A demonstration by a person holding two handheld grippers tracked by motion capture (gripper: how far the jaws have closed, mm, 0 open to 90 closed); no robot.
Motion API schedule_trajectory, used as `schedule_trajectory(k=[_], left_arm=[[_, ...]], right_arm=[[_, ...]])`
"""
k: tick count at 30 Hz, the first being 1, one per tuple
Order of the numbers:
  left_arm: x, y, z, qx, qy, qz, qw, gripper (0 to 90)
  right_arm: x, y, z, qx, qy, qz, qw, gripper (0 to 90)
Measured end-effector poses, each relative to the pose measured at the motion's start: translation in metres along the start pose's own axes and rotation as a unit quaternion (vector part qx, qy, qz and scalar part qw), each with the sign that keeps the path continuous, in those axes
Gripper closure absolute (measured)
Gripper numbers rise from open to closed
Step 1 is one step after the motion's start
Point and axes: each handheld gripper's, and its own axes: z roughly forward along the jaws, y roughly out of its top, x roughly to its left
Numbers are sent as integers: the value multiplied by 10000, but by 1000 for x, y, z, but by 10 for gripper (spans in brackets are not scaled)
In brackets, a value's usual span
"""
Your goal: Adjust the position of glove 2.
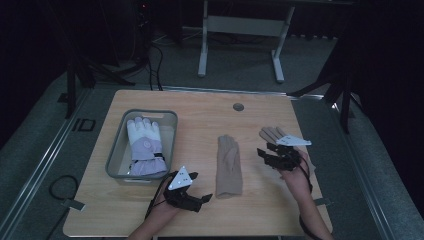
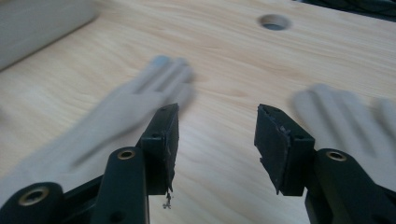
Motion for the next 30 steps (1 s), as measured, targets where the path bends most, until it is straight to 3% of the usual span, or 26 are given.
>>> schedule_trajectory(k=[2, 4, 9, 18, 26, 30], left_arm=[[0, 0, 0, 10, -3, 13, 10000, 96], [0, 0, 1, 10, -10, 12, 10000, 96], [0, -1, 1, 9, -19, 9, 10000, 96], [0, -1, 1, 32, -33, 10, 10000, 96], [0, -1, 1, 28, -43, 7, 10000, 96], [0, -1, 2, 52, -44, 17, 10000, 96]], right_arm=[[-6, -1, -2, -20, -60, 5, 10000, 499], [-28, -6, -6, 16, -294, 179, 9994, 508], [-53, -14, -7, 80, -451, 394, 9982, 517], [-75, -29, 3, 266, -603, 464, 9967, 515], [-92, -45, 15, 817, -599, 340, 9943, 525], [-92, -49, 16, 736, -648, 280, 9948, 625]])
